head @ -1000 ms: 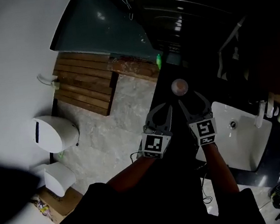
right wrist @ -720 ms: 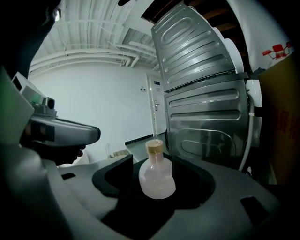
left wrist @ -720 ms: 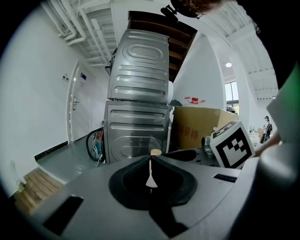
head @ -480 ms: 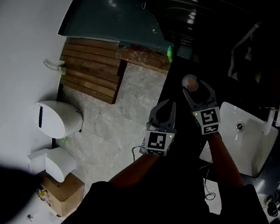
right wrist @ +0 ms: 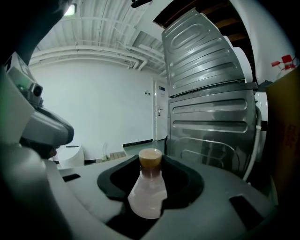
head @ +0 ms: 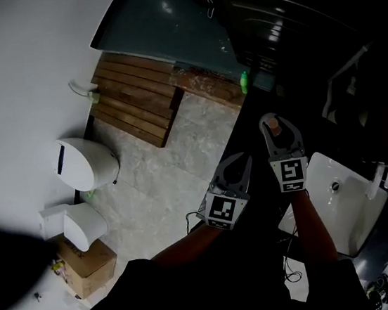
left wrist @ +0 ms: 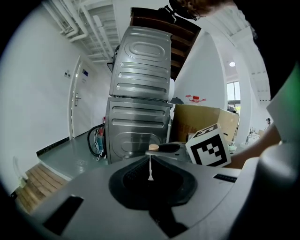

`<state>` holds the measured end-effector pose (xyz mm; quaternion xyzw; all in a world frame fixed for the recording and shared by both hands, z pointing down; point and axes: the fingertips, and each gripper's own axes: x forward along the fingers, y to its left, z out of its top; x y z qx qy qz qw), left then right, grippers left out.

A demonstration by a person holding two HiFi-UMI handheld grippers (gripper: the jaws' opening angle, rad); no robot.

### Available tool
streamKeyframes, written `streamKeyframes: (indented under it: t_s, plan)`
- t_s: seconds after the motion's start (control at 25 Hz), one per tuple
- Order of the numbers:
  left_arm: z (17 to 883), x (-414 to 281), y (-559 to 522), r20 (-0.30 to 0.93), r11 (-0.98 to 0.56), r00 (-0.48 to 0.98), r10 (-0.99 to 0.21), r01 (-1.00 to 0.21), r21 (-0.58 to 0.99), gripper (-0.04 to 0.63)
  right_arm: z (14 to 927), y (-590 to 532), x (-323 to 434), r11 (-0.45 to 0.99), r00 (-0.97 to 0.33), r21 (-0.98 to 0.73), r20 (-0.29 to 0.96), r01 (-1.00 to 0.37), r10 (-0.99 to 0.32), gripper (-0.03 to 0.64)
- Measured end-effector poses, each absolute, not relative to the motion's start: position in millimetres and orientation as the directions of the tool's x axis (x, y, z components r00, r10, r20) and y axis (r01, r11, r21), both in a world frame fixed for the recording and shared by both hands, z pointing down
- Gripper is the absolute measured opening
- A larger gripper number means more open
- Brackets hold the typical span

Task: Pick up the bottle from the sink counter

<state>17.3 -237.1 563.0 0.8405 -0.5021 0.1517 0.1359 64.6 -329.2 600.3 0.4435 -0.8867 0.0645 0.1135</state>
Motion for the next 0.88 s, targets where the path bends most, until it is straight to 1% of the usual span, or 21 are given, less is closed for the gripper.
streamKeyframes:
  t_s: [0.28, 0.64, 0.88]
  plan:
    - [553.8, 20.1, -239.8, 0.364, -0.454, 0.453, -0.814, -0.887, 0.087, 0.018, 603.0, -329.8, 65.2, 0.596, -0.566, 0.039, 0.27, -0.802, -0.779, 0.169]
    - [550.8, 0.0, -237.7, 0.358, -0.411, 0.41, -0.839, -0.908, 0.076, 0.017, 602.4, -321.9, 68.3, 0.58, -0.558, -0.007, 0.28, -0.815, -0.781, 0.164]
    - [547.6, 4.1, -235.3, 0.326, -0.424, 0.432, -0.841, -0.9, 0.097, 0.017, 589.3, -302.5, 73.0, 0.567, -0.548, -0.004, 0.266, -0.824, -0.793, 0.164]
